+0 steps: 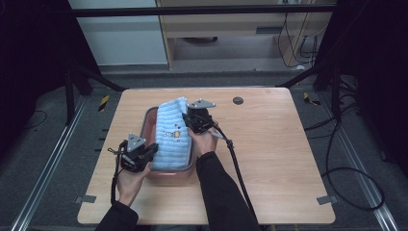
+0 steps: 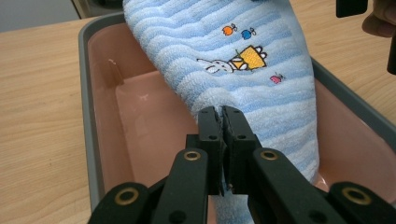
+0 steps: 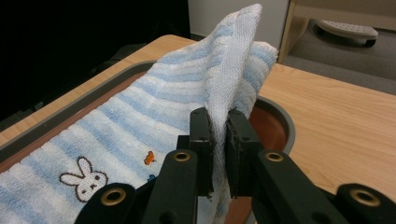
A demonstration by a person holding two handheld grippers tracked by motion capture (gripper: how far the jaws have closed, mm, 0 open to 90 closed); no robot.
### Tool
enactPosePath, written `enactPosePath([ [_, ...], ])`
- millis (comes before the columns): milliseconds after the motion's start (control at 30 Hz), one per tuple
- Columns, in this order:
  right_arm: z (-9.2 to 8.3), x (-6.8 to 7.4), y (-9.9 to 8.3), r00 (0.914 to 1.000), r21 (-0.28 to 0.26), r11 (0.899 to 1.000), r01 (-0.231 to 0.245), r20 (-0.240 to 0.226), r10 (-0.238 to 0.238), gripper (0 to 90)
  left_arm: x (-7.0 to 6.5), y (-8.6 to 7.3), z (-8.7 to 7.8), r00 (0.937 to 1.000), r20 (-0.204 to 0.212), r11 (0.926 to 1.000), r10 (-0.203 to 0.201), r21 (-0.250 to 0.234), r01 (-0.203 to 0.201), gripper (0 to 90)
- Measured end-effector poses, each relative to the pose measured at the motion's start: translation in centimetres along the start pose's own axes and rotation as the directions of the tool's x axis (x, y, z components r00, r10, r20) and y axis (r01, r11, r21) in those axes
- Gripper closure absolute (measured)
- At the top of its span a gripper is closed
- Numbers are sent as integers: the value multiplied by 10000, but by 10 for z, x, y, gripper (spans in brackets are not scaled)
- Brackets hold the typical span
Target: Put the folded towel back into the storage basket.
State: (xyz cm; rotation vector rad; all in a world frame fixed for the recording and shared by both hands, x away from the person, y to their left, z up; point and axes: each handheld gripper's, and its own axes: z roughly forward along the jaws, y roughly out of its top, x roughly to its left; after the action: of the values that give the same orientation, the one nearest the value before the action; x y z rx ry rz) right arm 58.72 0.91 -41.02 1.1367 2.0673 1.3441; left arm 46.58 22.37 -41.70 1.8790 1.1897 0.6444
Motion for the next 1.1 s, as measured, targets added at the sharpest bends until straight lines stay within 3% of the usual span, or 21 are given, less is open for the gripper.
enactPosePath([
  [767, 19, 3, -13, 10000, 606, 9982, 24, 45, -26, 813, 4, -8, 9, 9995, -264, 9985, -194, 500, 207, 864],
  [967, 22, 2, -14, 9999, 849, 9964, 79, 77, -86, 775, 7, -10, 14, 9990, -333, 9961, -308, 817, 335, 827],
  [1100, 22, 0, -14, 9998, 997, 9950, 77, 168, -95, 707, 7, -10, 12, 9985, -443, 9971, -320, 683, 349, 840],
])
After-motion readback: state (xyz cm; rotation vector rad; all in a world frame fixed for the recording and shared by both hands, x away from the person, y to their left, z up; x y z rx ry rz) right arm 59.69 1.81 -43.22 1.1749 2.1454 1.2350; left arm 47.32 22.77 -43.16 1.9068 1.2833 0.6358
